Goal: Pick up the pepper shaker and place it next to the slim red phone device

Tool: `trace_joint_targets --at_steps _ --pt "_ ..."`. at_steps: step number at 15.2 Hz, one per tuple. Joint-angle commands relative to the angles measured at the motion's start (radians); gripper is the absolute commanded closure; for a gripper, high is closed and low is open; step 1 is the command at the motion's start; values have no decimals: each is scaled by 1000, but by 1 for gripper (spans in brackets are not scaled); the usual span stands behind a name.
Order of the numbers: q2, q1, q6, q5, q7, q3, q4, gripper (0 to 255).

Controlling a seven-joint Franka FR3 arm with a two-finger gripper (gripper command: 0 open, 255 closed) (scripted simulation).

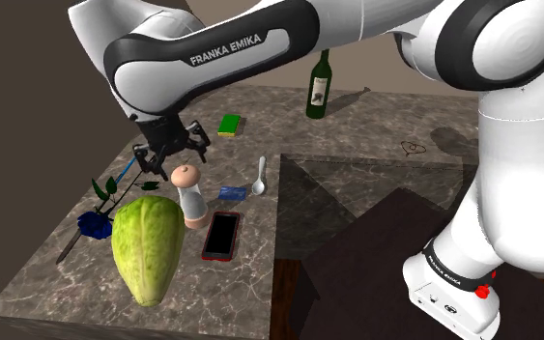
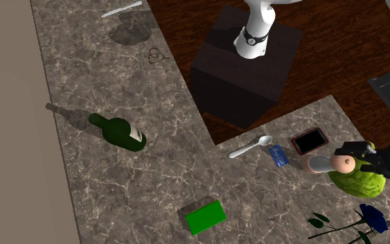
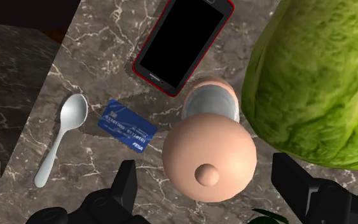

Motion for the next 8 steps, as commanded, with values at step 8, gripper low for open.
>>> trace_joint_targets --at_steps 8 --pt "8 14 -90 2 -10 2 99 0"
